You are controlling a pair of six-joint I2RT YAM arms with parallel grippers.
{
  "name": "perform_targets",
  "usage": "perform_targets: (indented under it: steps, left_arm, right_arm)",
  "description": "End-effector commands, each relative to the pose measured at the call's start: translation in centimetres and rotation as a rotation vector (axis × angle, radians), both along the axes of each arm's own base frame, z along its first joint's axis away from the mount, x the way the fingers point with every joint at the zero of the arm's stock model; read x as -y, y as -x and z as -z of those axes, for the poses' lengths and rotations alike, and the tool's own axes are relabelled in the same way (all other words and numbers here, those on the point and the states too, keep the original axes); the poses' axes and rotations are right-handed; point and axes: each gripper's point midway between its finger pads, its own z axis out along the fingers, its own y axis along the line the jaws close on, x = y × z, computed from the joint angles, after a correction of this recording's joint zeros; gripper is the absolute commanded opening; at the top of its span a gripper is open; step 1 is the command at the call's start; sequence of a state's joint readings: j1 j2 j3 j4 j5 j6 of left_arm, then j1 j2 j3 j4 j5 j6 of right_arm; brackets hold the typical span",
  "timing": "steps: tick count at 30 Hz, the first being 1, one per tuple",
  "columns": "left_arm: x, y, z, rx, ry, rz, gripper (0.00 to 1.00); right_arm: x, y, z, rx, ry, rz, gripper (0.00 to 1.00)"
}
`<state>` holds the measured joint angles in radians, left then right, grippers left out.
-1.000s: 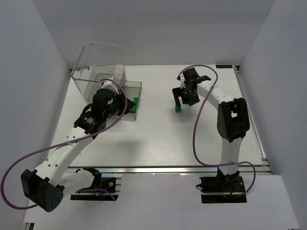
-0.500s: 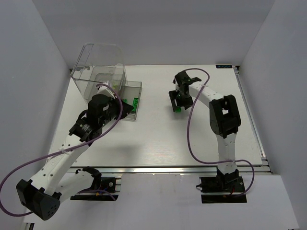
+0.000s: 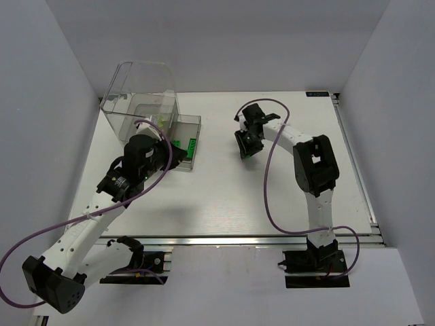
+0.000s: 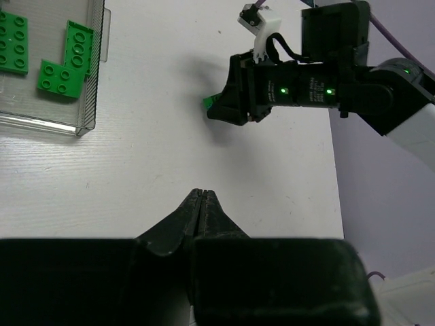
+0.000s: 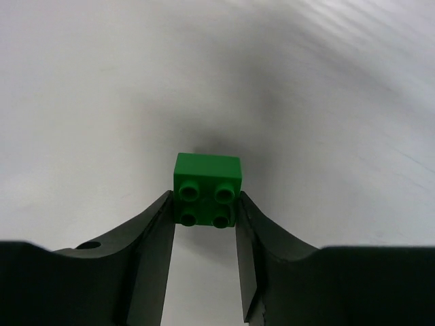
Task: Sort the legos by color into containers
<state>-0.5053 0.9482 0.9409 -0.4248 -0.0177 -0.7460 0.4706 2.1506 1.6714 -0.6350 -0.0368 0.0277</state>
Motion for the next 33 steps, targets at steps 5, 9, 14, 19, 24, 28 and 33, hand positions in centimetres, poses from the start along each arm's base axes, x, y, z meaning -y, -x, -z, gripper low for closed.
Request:
perform_targets:
  steps: [5,9,14,19,24,28,33]
  left_arm:
    - [0.0,0.0,-1.1,0.053,0.013,0.004,0.12]
    - [-0.4,0.1,-1.5,0.065,0.014,-0.011,0.12]
    - [-1.3,0.5,-2.1,0.082,0.011,-0.041,0.12]
    - [-1.8,0.9,-1.9,0.073,0.009,-0.06,0.12]
    - [-1.6,0.8,-1.6,0.072,0.019,-0.057,0.12]
    - [-1.3,0.5,-1.4,0.073,0.015,-0.049,0.13]
    - [-0.6,-0.1,-1.6,0.088,0.018,-0.023,0.13]
  right_arm:
    - [-11.3,1.6,-14.0,0.387,-0.502,-0.611,0.0]
    - [-16.7,-0.6,-17.6,0.483,-0.541,-0.659,0.0]
    - [-20.8,-5.1,-14.4,0.469,-0.473,-0.548,0.0]
    - [-23.0,-5.8,-12.8,0.565,-0.459,-0.5,0.27]
    - [-22.9,-5.4,-12.4,0.536,-0.472,-0.476,0.77]
    - [-22.5,-4.3,-14.2,0.536,-0.509,-0.514,0.89]
    - [-20.5,-2.2,-18.3,0.565,-0.559,-0.6,0.88]
